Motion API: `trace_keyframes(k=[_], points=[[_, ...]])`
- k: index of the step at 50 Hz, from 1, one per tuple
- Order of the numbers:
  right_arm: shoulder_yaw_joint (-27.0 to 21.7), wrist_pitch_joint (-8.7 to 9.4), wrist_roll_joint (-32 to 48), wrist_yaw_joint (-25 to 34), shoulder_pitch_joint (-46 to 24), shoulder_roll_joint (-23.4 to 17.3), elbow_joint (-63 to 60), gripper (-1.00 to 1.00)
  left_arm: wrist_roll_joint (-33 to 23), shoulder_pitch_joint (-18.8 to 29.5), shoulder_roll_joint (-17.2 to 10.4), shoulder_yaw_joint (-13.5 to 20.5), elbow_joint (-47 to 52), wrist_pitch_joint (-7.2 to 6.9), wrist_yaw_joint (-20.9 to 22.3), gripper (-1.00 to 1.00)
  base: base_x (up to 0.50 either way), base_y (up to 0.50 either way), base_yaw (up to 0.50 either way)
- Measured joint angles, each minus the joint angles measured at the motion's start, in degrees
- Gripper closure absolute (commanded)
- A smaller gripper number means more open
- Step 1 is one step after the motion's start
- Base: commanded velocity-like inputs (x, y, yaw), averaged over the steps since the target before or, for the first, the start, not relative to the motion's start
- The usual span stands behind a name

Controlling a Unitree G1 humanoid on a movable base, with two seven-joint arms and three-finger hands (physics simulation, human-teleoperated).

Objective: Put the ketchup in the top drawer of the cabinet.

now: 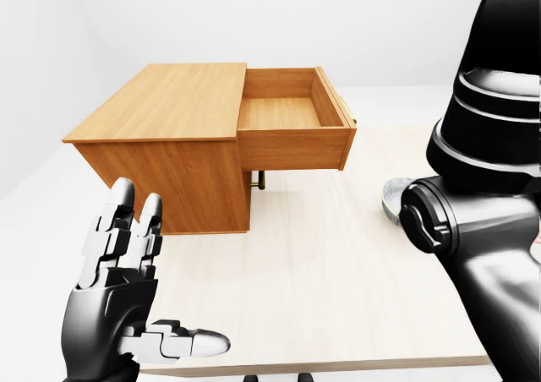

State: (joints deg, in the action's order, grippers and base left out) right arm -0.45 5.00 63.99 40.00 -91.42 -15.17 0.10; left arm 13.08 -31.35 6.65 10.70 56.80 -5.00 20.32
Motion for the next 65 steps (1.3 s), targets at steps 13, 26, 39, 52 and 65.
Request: trace_keyframes(k=[13,26,39,52,65], points=[[-2.06,0.0,-15.57,0.0,-9.51,-4.39,31.34,1.0,-0.23,0.47,-0.2,-0.15,-0.05,0.0,-0.36,-1.0,0.0,0.0,0.0],[-2.45,0.0,-24.98,0.0,-17.75,-5.93,53.87,1.0,-0.24,0.67,-0.42,-0.27,-0.01,0.0,-0.6,-1.0,0.0,0.0,0.0],[-2.43,0.0,-28.71,0.0,-21.74,-7.24,63.25,1.0,-0.4,0.69,-0.45,-0.55,-0.18,0.0,-0.62,-1.0,0.0,0.0,0.0],[-2.14,0.0,-28.05,0.0,-22.06,-8.72,66.3,1.0,-0.4,0.63,-0.59,-0.73,-0.4,0.0,-0.68,-1.0,0.0,0.0,0.0],[-2.67,0.0,-28.08,0.0,-19.67,-8.99,67.19,1.0,0.01,0.61,-0.7,-0.45,-0.46,0.0,-0.71,-1.0,0.0,0.0,0.0]])
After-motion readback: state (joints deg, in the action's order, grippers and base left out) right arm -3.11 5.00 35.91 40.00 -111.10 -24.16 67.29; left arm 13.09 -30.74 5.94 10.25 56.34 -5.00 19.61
